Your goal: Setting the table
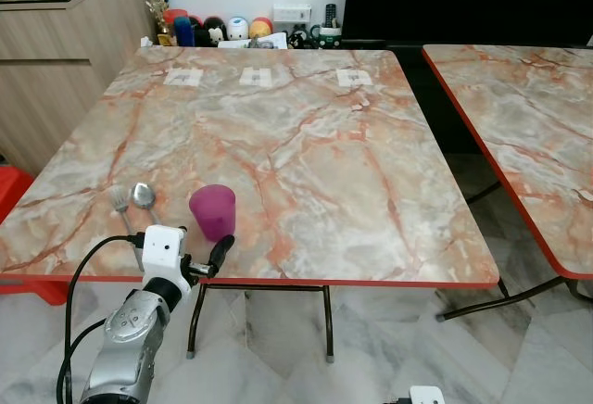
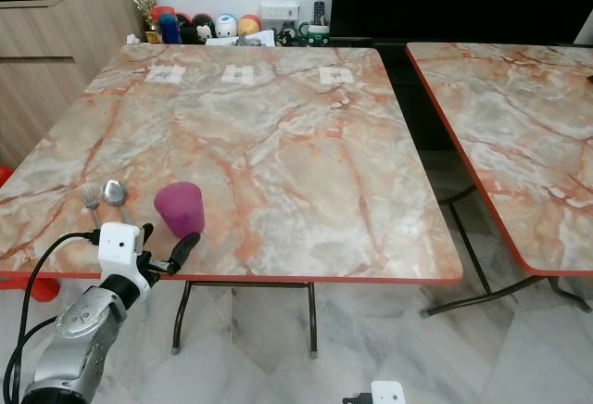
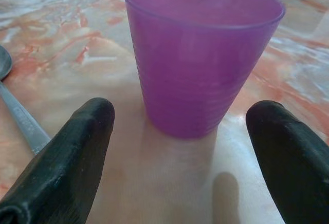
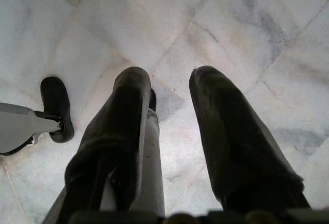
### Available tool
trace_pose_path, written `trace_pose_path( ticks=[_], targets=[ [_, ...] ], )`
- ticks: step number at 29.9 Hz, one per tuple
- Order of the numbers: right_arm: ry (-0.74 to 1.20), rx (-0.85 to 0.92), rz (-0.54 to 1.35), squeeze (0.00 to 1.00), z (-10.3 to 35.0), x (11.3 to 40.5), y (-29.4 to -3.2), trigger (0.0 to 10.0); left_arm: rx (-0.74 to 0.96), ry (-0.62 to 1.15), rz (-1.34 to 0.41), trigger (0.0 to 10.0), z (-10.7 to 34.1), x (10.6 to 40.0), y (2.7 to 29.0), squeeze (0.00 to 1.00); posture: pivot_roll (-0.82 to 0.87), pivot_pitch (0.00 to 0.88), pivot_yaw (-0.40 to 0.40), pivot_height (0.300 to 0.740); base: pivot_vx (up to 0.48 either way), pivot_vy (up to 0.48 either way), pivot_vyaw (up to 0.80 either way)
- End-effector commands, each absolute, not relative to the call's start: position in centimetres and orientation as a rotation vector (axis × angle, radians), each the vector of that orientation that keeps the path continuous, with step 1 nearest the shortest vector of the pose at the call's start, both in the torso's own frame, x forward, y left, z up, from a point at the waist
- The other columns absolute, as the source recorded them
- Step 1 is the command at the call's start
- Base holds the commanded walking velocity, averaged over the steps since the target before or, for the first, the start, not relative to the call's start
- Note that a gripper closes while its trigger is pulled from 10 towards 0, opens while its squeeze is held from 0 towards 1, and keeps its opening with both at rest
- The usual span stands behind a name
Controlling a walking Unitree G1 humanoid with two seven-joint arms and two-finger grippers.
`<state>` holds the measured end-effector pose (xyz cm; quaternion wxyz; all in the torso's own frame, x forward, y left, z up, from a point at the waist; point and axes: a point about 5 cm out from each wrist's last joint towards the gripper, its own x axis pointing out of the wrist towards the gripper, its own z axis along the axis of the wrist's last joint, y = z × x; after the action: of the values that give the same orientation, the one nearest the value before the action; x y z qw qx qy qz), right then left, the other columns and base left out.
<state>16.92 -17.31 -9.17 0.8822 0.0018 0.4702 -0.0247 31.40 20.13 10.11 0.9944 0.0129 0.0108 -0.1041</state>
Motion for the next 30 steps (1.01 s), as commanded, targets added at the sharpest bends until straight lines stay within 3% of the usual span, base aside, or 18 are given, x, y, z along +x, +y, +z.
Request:
trace_pose_path(
  ticks=[1, 30],
  targets=[
    [0.996, 0.014, -0.065, 0.00, -9.4, 16.5, -17.5, 10.0, 0.024, 0.016, -0.196, 10.0, 10.1, 31.7, 20.0, 0.00, 0.05, 0.088, -0.009, 0.740, 0.000, 0.000, 0.00],
    [0.998, 0.007, -0.065, 0.00, -9.4, 16.4, -17.6, 10.0, 0.006, 0.001, -0.188, 10.0, 9.5, 33.6, 18.5, 0.00, 0.03, 0.093, -0.011, 0.740, 0.000, 0.000, 0.00]
  ],
)
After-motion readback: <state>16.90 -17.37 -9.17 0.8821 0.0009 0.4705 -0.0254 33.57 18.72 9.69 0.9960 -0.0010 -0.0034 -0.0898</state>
